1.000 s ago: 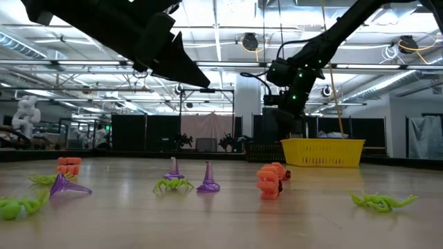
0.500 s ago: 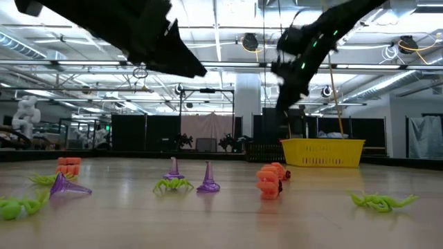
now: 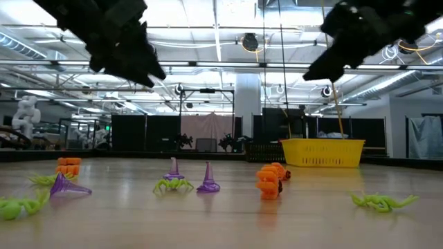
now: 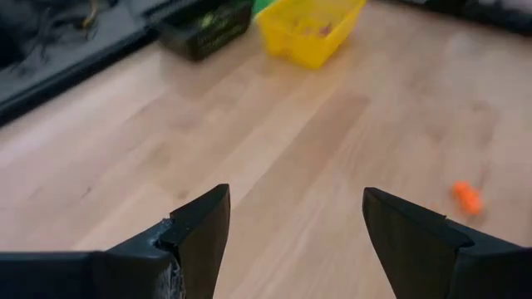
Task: Sort Halloween decoration
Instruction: Put the orange skeleton toy into the green basket
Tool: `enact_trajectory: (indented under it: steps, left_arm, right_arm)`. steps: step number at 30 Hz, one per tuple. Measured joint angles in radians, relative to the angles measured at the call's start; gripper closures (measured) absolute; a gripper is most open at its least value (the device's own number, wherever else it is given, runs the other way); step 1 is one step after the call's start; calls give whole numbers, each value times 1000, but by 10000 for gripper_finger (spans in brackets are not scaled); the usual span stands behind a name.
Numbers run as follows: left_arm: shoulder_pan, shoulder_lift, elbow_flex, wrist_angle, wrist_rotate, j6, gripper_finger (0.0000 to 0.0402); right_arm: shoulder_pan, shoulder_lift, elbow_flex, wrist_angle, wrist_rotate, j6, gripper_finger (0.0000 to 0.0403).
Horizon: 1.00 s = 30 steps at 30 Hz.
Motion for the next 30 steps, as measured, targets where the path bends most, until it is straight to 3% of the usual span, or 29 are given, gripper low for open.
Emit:
enact_trajectory:
  steps: [7, 10, 17, 24, 30]
  left_arm:
    - [-1, 11, -1, -83, 83, -91, 128]
    - [-1, 8, 0, -109, 107, -87, 128]
    - [-1, 9, -1, -380, 157, -230, 128]
    - [-23, 9, -1, -479, 175, -274, 128]
    - [-23, 9, -2, -527, 200, -323, 128]
  right_arm:
    - [190, -99, -179, 100, 75, 40, 236]
    - [247, -99, -198, 100, 84, 38, 236]
    - [344, -60, -200, 146, 125, 8, 236]
    - [381, 9, -200, 274, 159, -60, 236]
    - [388, 42, -200, 277, 156, -66, 236]
